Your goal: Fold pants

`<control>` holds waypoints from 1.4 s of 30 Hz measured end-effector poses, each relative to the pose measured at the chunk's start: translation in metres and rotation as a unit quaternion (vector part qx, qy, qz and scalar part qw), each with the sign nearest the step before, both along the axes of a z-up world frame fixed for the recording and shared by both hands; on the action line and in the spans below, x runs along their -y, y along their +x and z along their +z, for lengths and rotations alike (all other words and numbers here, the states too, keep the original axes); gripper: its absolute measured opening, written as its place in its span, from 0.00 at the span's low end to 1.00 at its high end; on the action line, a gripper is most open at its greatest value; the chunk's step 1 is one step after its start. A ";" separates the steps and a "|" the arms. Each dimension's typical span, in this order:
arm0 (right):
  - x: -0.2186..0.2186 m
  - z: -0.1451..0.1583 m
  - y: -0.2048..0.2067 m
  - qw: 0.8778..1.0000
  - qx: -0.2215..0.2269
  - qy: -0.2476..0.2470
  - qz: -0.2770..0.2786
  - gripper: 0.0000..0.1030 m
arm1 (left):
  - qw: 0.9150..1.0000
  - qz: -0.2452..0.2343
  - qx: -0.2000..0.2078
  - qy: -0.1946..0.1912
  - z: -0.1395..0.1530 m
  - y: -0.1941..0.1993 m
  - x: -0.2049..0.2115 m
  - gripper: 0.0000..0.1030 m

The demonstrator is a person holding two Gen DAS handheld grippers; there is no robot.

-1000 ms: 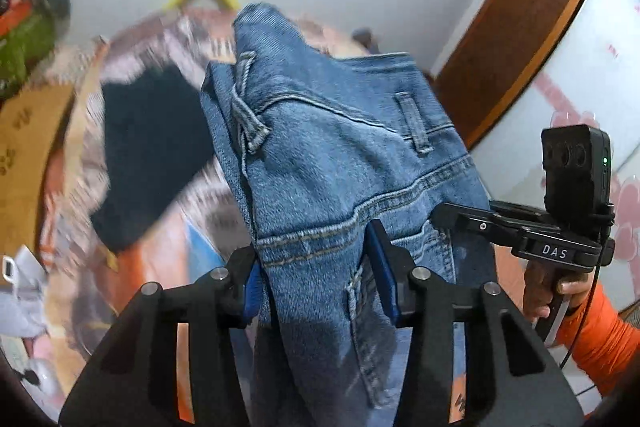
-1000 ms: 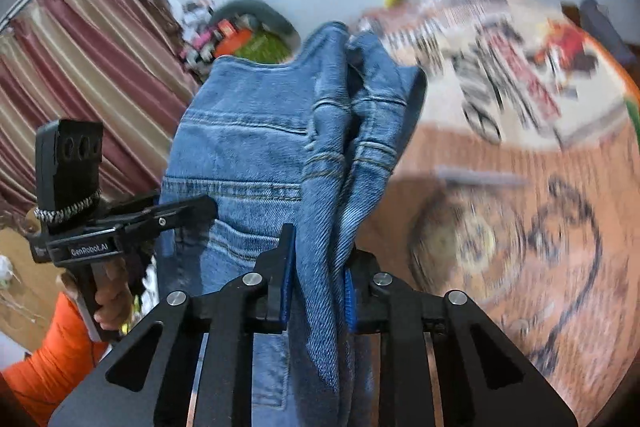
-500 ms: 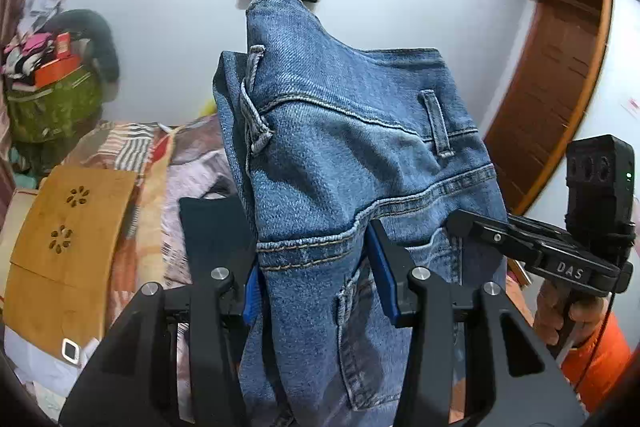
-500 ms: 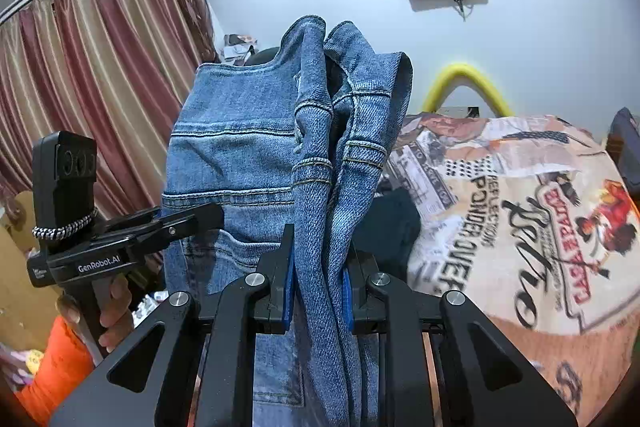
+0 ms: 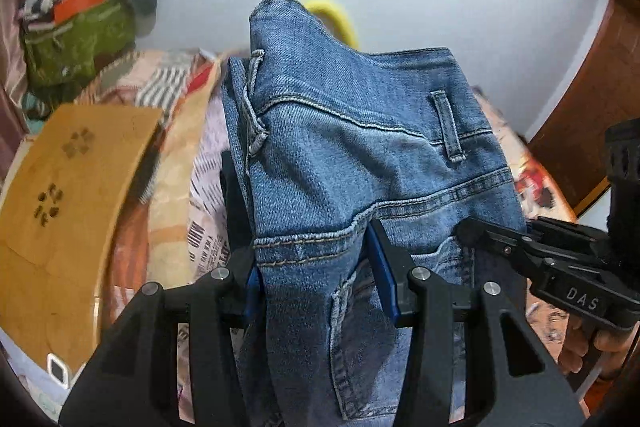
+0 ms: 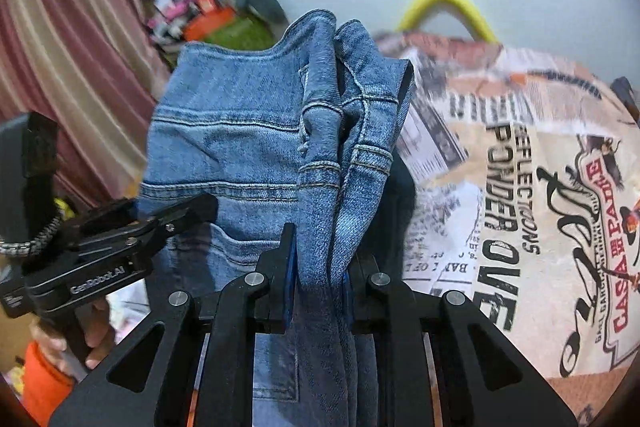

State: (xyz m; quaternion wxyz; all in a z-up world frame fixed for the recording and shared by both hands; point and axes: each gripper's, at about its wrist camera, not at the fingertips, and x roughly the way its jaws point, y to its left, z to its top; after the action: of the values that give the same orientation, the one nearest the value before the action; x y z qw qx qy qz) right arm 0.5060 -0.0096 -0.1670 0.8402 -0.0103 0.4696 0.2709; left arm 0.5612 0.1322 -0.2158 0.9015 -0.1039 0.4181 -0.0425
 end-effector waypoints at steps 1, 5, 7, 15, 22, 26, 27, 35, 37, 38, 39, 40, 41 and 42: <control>-0.003 -0.009 0.005 1.000 -0.009 -0.017 0.000 0.17 | 1.000 0.000 -0.013 0.000 -0.014 0.008 -0.001 0.45; -0.006 -0.031 0.012 0.998 -0.027 -0.061 0.009 0.22 | 0.997 0.013 -0.077 -0.019 -0.069 0.028 -0.003 0.49; -0.002 -0.032 0.007 0.998 -0.030 -0.054 0.012 0.27 | 0.995 0.023 -0.083 -0.042 -0.087 0.029 -0.007 0.50; 0.010 -0.009 -0.045 0.997 0.014 -0.069 0.026 0.31 | 0.997 0.041 -0.063 0.012 -0.052 -0.021 -0.006 0.54; 0.036 0.063 -0.107 0.997 0.075 0.003 0.022 0.31 | 0.999 0.042 0.011 0.032 0.032 -0.095 -0.008 0.54; 0.051 0.123 -0.162 0.989 0.140 0.038 0.027 0.31 | 0.996 0.032 0.076 0.041 0.096 -0.155 0.002 0.54; 0.055 0.133 -0.173 0.987 0.152 0.048 0.028 0.31 | 0.995 0.030 0.089 0.043 0.108 -0.167 0.005 0.54; 0.076 0.213 -0.290 0.956 0.270 0.112 0.038 0.31 | 0.973 0.002 0.221 0.072 0.209 -0.307 0.048 0.54; 0.080 0.226 -0.322 0.945 0.300 0.126 0.036 0.31 | 0.964 0.004 0.252 0.082 0.224 -0.340 0.058 0.54; 0.082 0.228 -0.330 0.941 0.309 0.130 0.035 0.31 | 0.960 0.006 0.266 0.086 0.230 -0.358 0.063 0.54; 0.083 0.232 -0.347 0.936 0.323 0.133 0.033 0.31 | 0.956 0.008 0.281 0.090 0.234 -0.375 0.068 0.54; 0.084 0.234 -0.357 0.933 0.334 0.134 0.030 0.31 | 0.953 0.010 0.290 0.091 0.236 -0.388 0.071 0.55; 0.085 0.234 -0.367 0.929 0.344 0.132 0.027 0.31 | 0.949 0.013 0.301 0.091 0.238 -0.404 0.076 0.57; 0.085 0.234 -0.375 0.926 0.352 0.131 0.023 0.33 | 0.947 0.016 0.307 0.091 0.239 -0.414 0.078 0.59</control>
State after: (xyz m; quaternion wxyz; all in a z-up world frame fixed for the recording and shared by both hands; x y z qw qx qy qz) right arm 0.1313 -0.0949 0.0667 0.9388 -0.0058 0.1031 0.3285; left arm 0.1473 0.0539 0.0231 0.9923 -0.0103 0.1218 -0.0198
